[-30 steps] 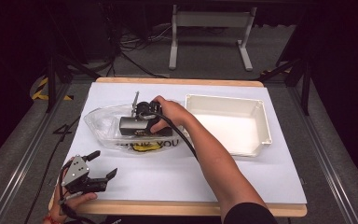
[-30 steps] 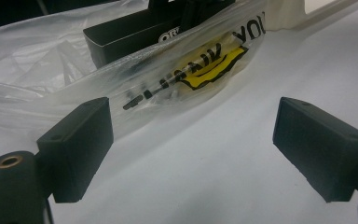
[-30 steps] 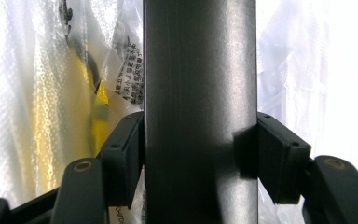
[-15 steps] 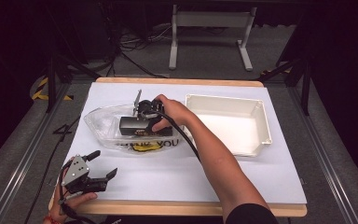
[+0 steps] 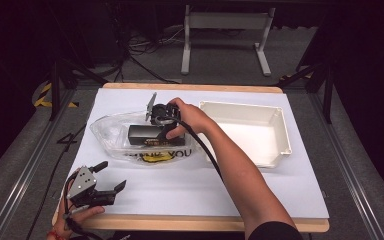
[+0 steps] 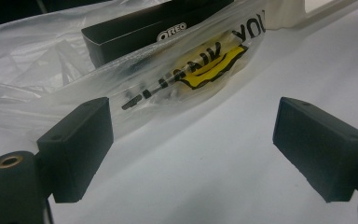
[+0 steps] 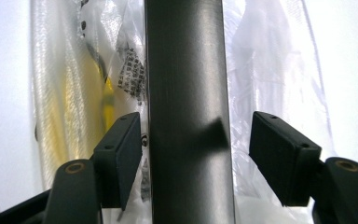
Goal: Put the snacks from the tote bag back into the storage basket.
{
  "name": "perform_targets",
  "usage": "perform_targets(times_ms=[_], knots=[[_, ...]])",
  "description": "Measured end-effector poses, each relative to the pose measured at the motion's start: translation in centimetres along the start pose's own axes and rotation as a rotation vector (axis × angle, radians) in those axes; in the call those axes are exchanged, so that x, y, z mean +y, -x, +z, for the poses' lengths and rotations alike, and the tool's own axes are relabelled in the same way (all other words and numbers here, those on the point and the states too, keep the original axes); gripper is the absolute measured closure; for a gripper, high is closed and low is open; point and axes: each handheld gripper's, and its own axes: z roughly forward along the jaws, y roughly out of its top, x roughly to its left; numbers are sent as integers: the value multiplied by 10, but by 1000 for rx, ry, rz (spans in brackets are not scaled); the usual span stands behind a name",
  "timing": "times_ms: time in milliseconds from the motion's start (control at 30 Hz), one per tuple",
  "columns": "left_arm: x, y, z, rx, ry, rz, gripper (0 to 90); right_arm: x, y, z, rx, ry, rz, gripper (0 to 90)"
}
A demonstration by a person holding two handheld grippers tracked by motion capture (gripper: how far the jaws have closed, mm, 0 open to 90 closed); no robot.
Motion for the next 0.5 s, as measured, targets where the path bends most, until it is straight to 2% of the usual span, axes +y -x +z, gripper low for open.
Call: perform_targets(times_ms=[500], knots=[[0, 0, 1, -1, -5, 2, 130, -15, -3, -26, -63, 22, 19, 333]])
